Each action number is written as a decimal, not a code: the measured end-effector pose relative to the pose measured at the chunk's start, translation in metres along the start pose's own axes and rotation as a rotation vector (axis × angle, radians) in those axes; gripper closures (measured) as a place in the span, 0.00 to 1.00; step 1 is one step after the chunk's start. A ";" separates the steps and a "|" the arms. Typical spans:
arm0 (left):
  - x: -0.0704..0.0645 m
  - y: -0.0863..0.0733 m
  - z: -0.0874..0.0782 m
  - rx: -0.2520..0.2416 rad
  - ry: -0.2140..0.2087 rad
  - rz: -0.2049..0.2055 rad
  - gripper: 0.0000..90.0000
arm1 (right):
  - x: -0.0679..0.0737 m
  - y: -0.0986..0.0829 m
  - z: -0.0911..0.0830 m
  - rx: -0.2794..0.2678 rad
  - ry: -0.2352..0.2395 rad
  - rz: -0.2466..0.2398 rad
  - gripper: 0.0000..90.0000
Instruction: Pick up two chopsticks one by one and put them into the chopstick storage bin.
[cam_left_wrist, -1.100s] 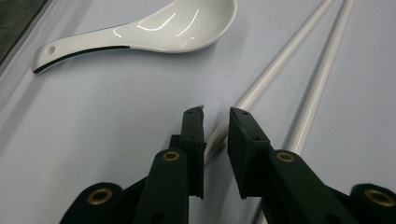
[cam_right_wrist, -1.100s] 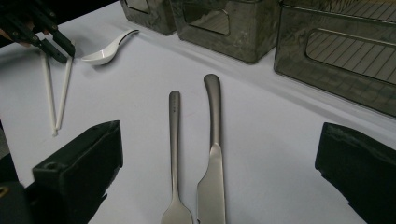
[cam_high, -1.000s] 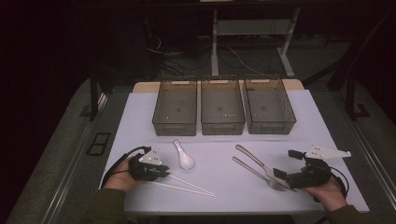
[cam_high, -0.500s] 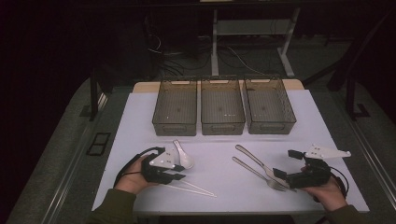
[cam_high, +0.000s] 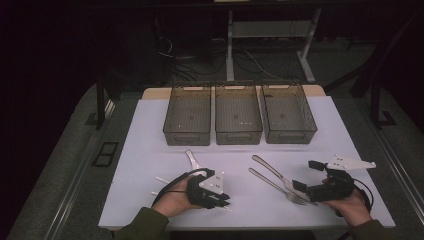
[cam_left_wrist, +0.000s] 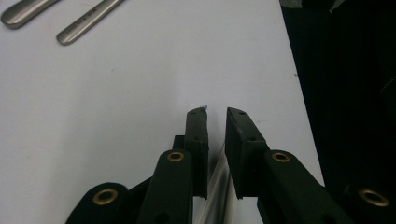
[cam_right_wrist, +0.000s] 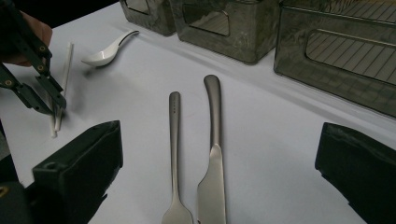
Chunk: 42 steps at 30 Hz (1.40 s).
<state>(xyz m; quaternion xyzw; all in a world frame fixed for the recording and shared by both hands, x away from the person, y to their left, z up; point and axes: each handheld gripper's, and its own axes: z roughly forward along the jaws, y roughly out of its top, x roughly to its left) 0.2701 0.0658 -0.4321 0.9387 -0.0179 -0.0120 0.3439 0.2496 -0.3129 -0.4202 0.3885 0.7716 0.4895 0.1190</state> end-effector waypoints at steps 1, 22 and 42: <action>0.000 0.000 0.002 0.007 -0.002 0.000 0.87 | 0.000 0.000 0.000 0.000 0.000 0.000 0.01; 0.001 0.000 0.009 0.021 -0.016 0.013 0.90 | 0.000 0.000 0.000 -0.001 -0.002 0.000 0.01; 0.029 0.012 0.022 0.000 0.091 -0.021 0.94 | 0.000 0.001 0.000 -0.007 0.001 0.004 0.01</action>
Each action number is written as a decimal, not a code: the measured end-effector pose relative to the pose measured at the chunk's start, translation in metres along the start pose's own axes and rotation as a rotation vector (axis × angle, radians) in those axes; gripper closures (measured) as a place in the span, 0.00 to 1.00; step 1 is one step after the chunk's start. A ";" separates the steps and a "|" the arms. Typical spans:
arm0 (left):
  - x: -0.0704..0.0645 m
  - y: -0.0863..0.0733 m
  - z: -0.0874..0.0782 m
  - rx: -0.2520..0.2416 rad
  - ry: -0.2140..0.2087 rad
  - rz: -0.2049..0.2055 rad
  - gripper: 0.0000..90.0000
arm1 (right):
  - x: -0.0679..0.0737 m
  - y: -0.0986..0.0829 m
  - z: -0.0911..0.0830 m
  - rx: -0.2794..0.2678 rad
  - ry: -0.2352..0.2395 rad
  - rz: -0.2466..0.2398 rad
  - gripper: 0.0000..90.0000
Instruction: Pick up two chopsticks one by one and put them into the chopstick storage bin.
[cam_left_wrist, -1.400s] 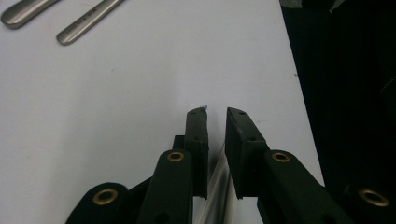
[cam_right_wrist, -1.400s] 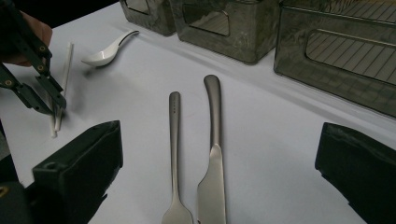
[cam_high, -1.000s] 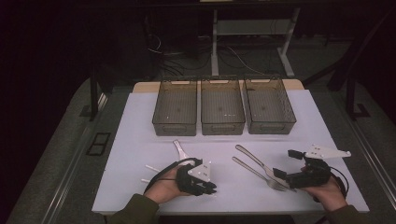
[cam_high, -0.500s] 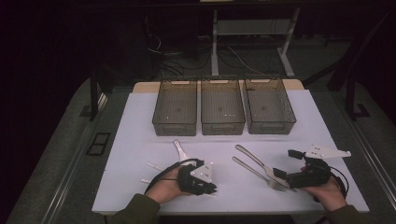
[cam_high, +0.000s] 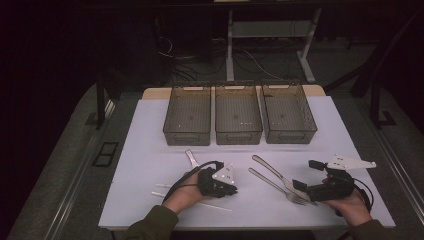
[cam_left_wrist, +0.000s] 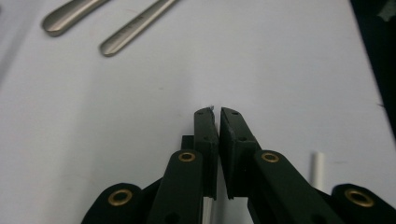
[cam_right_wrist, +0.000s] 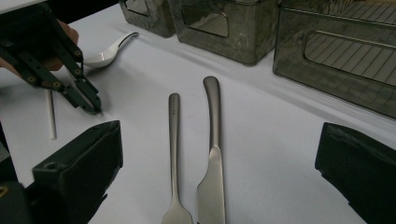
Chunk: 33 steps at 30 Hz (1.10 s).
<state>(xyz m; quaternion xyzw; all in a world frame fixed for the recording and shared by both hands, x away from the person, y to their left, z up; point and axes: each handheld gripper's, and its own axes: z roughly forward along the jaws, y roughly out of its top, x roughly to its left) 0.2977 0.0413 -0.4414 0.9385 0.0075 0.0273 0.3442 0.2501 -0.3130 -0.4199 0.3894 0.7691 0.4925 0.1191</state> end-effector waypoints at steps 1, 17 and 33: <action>0.002 0.000 0.001 -0.004 0.008 -0.006 0.94 | 0.000 0.000 0.000 0.001 0.000 0.001 0.01; 0.001 -0.013 -0.038 -0.089 0.052 -0.093 0.76 | 0.000 0.000 -0.002 -0.004 0.002 0.004 0.01; -0.035 -0.079 -0.084 -0.026 0.077 -0.147 0.77 | 0.001 0.000 0.001 0.001 0.004 0.003 0.01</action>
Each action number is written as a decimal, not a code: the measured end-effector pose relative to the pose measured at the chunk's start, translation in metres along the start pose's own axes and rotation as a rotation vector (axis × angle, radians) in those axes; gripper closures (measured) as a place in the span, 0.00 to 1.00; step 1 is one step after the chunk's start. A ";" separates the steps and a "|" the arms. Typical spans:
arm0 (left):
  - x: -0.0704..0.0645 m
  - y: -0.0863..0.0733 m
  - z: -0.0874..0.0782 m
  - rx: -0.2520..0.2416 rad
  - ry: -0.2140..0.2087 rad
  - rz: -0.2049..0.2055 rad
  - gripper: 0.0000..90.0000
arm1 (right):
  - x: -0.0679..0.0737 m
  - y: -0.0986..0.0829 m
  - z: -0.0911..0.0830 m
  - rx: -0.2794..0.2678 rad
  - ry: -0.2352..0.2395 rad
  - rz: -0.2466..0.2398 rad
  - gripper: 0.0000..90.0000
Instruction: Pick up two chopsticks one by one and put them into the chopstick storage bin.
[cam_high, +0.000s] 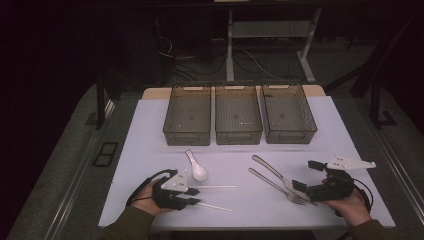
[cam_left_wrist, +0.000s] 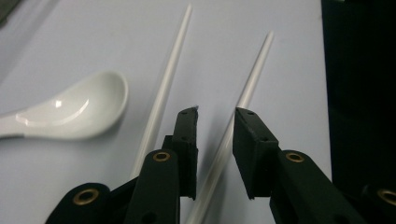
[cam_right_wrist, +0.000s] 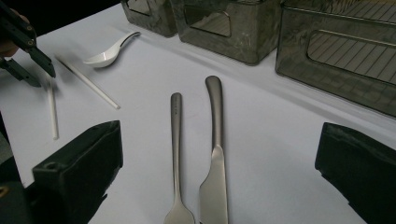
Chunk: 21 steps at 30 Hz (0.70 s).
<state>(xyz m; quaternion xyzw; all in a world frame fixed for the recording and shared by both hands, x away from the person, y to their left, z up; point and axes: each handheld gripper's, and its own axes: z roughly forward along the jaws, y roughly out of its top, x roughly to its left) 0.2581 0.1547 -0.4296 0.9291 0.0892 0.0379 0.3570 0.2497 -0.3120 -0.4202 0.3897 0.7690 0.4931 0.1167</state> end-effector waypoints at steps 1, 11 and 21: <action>0.000 -0.003 0.000 0.013 0.001 0.000 0.77 | 0.000 0.000 0.000 0.000 0.000 0.000 0.01; 0.006 -0.016 -0.001 0.034 -0.016 -0.016 0.86 | 0.000 0.000 0.000 0.001 0.000 0.000 0.01; 0.005 -0.007 0.009 -0.011 -0.029 -0.074 0.90 | 0.000 0.000 0.000 0.007 0.001 -0.001 0.01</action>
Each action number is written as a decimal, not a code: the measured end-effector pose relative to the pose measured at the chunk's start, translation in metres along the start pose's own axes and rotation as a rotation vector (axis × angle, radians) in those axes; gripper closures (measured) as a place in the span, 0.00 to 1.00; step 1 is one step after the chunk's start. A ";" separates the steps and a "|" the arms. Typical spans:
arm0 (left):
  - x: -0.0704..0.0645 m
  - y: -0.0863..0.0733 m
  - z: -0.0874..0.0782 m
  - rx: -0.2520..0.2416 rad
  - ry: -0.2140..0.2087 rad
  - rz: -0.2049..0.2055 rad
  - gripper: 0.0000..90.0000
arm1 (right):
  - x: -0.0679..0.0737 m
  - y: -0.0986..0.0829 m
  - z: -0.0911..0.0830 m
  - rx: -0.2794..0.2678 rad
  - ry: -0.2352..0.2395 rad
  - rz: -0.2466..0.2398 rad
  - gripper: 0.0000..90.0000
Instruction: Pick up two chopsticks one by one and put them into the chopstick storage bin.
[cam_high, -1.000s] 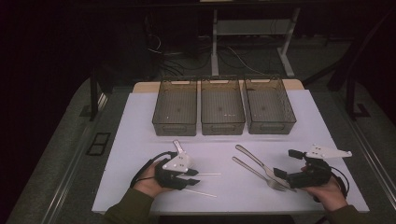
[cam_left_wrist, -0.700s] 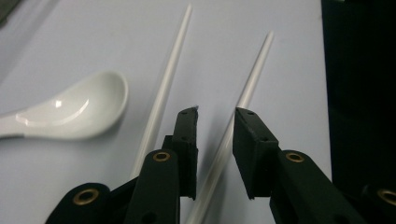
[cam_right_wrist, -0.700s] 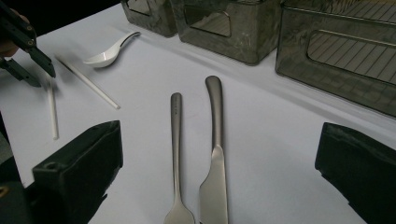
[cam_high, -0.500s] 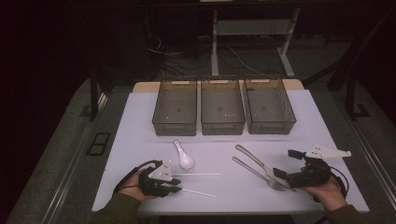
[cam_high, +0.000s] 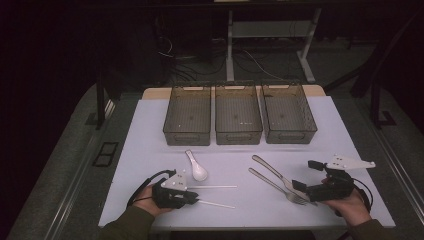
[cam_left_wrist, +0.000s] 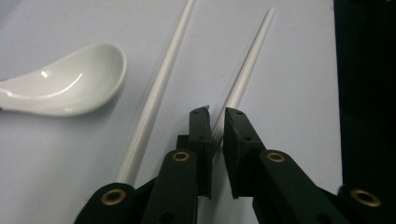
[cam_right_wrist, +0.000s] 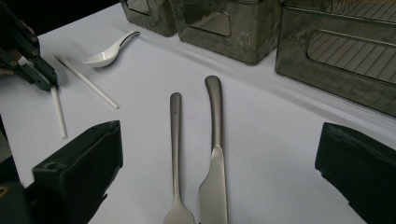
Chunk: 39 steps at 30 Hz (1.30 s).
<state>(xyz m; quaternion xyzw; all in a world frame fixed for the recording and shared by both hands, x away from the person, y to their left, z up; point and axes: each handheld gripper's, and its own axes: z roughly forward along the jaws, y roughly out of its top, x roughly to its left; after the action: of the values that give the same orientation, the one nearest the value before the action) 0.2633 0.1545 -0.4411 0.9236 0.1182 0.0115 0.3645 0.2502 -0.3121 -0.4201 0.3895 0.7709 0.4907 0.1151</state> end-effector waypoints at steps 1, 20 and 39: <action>-0.001 0.002 0.002 -0.002 0.003 0.000 0.91 | 0.000 0.000 0.000 0.000 0.000 0.000 0.01; -0.002 0.023 0.022 0.007 0.058 0.049 0.91 | 0.000 0.000 0.000 -0.001 0.000 0.001 0.01; -0.025 0.089 0.079 0.019 -0.045 0.176 0.87 | -0.001 0.001 -0.001 -0.014 0.004 0.006 0.01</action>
<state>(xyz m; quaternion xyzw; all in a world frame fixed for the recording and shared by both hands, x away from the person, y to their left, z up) 0.2662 0.0327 -0.4372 0.9339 0.0287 0.0216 0.3557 0.2502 -0.3131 -0.4191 0.3900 0.7664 0.4973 0.1146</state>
